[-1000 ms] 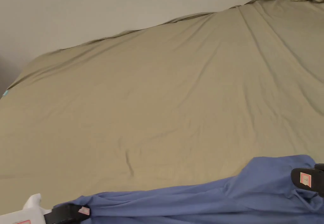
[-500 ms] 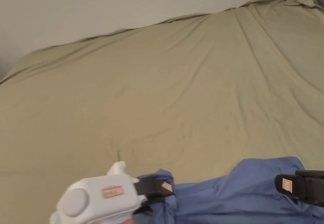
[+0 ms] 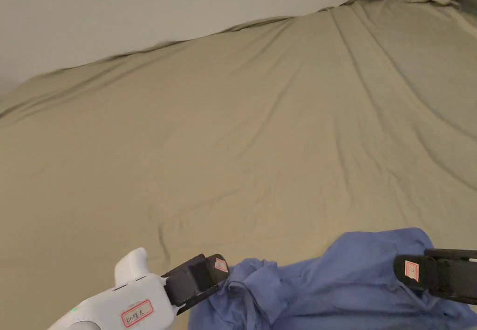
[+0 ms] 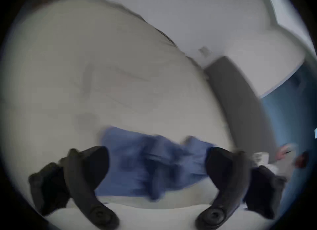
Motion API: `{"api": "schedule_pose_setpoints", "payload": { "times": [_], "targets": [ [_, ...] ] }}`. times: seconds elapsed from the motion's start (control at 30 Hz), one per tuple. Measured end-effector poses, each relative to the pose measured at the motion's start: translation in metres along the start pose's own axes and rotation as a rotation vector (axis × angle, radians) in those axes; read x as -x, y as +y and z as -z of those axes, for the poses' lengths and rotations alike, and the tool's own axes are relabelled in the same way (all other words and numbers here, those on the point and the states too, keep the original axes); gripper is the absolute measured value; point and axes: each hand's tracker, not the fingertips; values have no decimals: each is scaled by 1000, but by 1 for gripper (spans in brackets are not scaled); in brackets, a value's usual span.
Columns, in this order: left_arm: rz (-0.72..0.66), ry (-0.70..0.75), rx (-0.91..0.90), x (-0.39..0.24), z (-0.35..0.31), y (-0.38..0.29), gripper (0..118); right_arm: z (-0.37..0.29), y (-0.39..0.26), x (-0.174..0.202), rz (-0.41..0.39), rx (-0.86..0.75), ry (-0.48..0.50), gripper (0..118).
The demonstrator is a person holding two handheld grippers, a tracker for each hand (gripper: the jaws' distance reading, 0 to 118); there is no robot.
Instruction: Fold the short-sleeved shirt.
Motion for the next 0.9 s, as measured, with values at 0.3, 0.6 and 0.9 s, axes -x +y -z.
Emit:
{"api": "schedule_pose_setpoints", "payload": {
  "times": [0.3,0.6,0.9],
  "targets": [
    [270,-89,283,-100,104,-78,4,-1,-5,7,6,8,6,2],
    [215,-309,356,-180,120,-104,4,-5,1,22,-47,31,23,2],
    [35,-380,205,-12,26,-12,107,-16,12,31,-45,-43,190,2]
  ]
}}
